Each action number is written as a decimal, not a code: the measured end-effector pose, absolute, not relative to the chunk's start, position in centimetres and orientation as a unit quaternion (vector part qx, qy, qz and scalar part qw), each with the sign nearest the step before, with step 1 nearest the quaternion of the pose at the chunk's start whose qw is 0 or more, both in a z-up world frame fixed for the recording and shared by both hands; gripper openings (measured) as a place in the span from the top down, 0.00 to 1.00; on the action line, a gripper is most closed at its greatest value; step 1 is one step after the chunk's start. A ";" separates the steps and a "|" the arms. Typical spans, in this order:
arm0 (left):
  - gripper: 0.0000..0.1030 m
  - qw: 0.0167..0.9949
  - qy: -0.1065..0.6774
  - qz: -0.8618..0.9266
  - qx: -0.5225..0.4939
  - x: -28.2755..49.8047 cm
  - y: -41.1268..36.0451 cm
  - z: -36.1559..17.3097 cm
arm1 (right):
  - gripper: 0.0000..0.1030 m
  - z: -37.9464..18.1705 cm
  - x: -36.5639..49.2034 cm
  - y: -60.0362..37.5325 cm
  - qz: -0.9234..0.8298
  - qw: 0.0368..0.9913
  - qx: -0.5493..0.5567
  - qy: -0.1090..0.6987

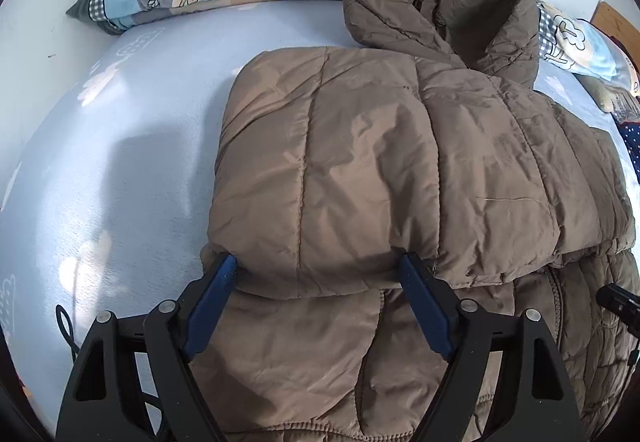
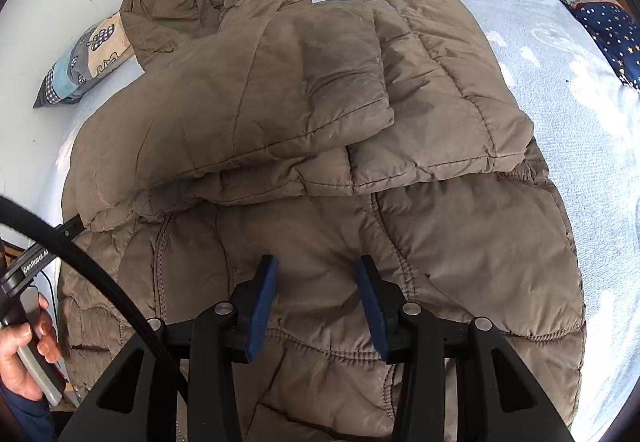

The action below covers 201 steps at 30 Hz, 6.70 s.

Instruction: Fold large clothes

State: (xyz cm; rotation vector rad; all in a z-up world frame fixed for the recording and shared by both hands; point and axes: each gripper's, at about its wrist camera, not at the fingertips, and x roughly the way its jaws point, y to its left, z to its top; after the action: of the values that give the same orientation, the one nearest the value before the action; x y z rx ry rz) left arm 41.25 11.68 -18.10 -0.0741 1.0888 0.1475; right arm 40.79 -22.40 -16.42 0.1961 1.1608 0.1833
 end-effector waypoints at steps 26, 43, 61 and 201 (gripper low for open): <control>0.19 0.906 0.420 0.044 0.008 43.1 11.4 -14.5 | 0.40 -15.5 39.6 -22.4 0.129 0.832 0.090 0.532; 0.19 0.905 0.411 0.025 -0.112 45.3 15.9 -12.2 | 0.40 0.0 49.3 -19.7 0.181 0.897 0.064 0.397; 0.19 0.901 0.423 0.030 -0.092 46.1 16.1 -13.0 | 0.92 -0.2 72.9 -12.5 0.071 0.908 -0.041 0.410; 0.29 0.911 0.411 0.003 0.022 43.2 6.2 -14.4 | 0.65 -7.6 40.8 -16.2 0.188 0.893 0.049 0.406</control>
State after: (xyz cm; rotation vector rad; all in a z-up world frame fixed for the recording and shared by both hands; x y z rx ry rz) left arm 43.17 6.25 -14.44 0.0461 0.8473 0.0054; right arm 40.80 -16.19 -7.61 0.1008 0.8425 0.3902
